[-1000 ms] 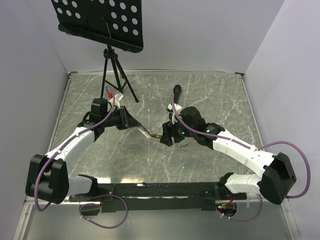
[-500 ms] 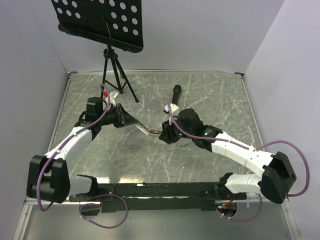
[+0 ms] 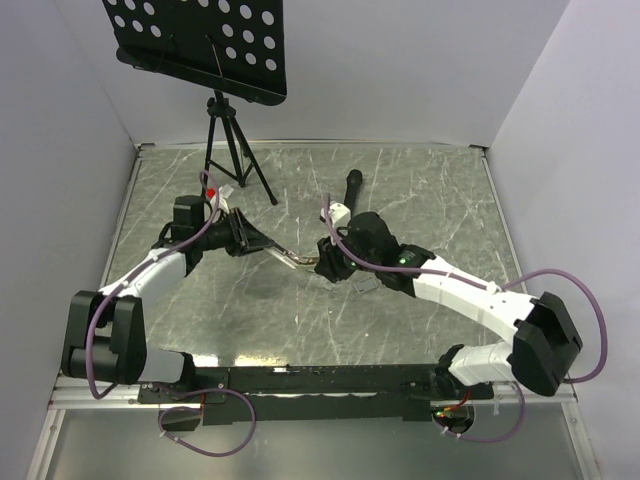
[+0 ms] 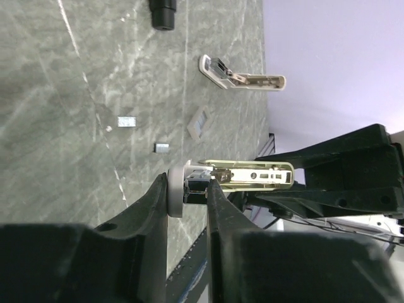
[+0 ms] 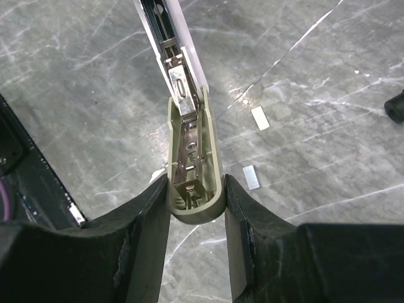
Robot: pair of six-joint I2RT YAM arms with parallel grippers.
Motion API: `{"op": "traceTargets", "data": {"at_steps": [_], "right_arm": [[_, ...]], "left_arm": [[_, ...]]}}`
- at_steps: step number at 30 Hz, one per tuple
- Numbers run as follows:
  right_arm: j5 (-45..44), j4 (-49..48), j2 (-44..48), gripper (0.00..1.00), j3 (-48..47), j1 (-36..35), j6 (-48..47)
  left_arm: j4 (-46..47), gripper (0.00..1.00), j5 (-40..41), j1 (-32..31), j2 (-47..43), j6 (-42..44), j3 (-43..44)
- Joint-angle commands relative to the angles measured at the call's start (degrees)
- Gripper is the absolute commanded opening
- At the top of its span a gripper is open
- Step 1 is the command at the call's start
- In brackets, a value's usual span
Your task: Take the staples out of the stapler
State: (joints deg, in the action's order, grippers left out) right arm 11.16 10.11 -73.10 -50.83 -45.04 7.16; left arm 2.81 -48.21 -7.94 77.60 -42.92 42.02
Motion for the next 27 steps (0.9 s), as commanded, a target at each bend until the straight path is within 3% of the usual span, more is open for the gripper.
{"op": "traceTargets", "data": {"at_steps": [1,3,8,14,27], "right_arm": [[-6.4,-0.5,-3.0,0.11,-6.0,0.3,-2.8],[-7.2,1.0,-5.1,0.1,-8.1,0.3,-3.1],[-9.1,5.7,-8.8,0.09,-12.8,0.2,-3.6],[-12.8,11.0,-13.6,0.09,-18.7,0.4,-4.4],[-18.1,23.1,-28.1,0.13,-33.3,0.3,-4.3]], "left_arm": [[0.1,0.36,-0.6,0.7,1.7,2.0,2.8],[-1.7,0.5,0.9,0.7,1.9,3.5,4.0],[-2.6,0.62,2.4,0.8,2.8,5.0,6.0],[-7.3,0.66,6.3,1.3,3.3,7.1,8.3],[-5.8,0.68,7.5,5.4,-0.6,6.0,3.9]]}}
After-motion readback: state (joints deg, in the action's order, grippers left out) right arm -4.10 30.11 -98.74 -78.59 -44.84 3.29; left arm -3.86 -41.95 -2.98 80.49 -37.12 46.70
